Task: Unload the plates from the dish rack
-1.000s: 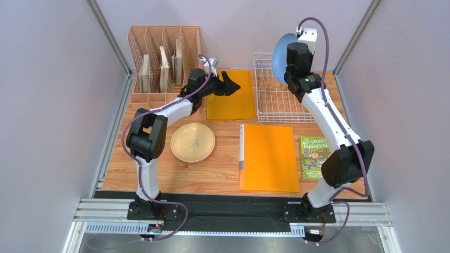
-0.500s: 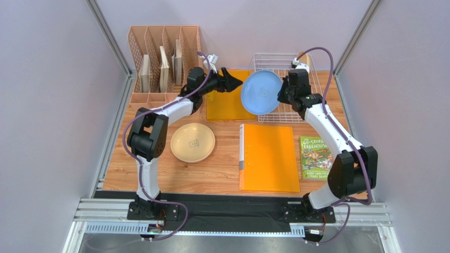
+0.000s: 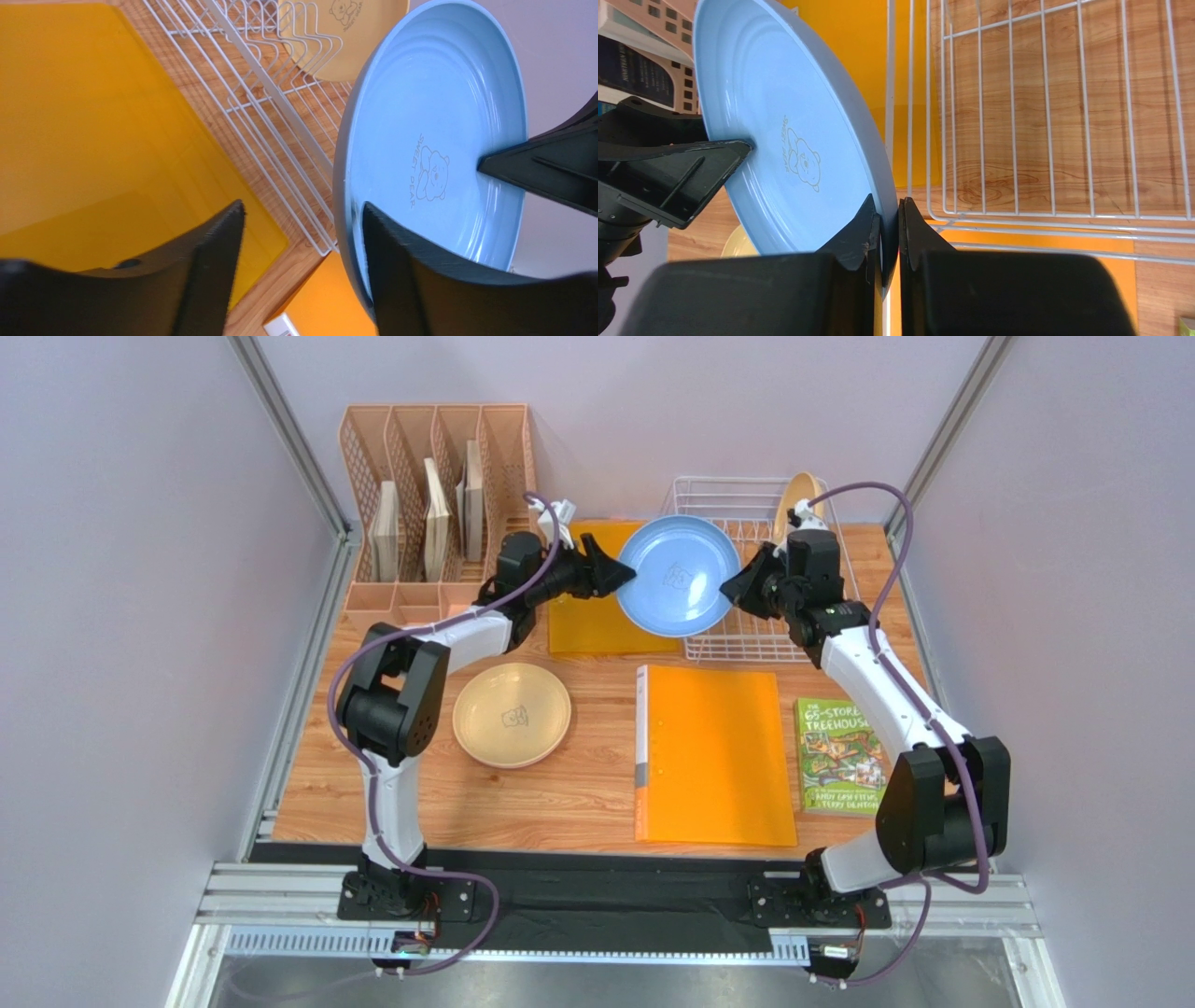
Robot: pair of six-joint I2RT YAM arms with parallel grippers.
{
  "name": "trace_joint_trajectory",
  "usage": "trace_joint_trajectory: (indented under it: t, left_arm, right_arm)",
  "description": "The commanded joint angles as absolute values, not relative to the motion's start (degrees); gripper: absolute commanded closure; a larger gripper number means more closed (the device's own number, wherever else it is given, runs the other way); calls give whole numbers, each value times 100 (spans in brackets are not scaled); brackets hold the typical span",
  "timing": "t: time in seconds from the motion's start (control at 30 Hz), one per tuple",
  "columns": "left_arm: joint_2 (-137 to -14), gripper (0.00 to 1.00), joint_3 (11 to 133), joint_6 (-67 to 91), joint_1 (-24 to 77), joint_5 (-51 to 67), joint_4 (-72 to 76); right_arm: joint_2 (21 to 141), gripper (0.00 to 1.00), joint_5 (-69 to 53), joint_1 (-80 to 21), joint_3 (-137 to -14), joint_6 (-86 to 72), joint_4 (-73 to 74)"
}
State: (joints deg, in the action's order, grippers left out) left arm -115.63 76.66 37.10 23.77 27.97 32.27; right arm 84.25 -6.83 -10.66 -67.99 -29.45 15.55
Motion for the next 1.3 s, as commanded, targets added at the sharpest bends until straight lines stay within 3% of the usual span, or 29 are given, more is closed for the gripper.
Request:
trace_joint_trajectory:
  t: [0.0, 0.2, 0.27, 0.3, 0.33, 0.37, 0.4, 0.63, 0.87, 1.03, 1.27]
  left_arm:
    - [-11197, 52, 7664, 3718, 2391, 2918, 3665]
    - [-11180, 100, 7532, 3735, 2391, 3006, 3683]
    - [-11066, 100, 7436, 3718, 2391, 2971, 3674]
    - [-10987, 100, 7279, 3709, 2391, 2919, 3656]
    - [-10917, 100, 7190, 3674, 2391, 2848, 3630]
    - [-10725, 100, 7076, 3622, 2399, 2665, 3595]
    - [-10610, 100, 6840, 3517, 2391, 2567, 3525]
    - [-9134, 100, 5714, 2989, 2382, 1127, 2348]
    - [-7307, 100, 4687, 3172, 2382, -972, 188]
    - [-6654, 100, 4027, 3348, 2382, -1414, -307]
    - [-5917, 100, 2990, 3744, 2382, -1959, -396]
  right_arm:
    - [8191, 99, -1274, -967, -6724, -3296, 792]
    - [8305, 98, -1845, -914, -6601, -3507, 501]
    - [8332, 89, -1916, -914, -6627, -3428, 518]
    - [8323, 58, -1916, -914, -6644, -3376, 553]
    - [8315, 42, -1812, -923, -6671, -3331, 606]
    - [8245, 31, -1689, -914, -6688, -3201, 763]
    - [8201, 27, -1400, -914, -6715, -3130, 834]
    - [7840, 13, 226, -853, -7013, -2259, 1555]
    - [8129, 12, 1642, -642, -7549, -1776, 1837]
    - [8595, 12, 2530, -615, -7997, -1372, 1775]
    - [9237, 12, 2549, -554, -8543, -1248, 1696]
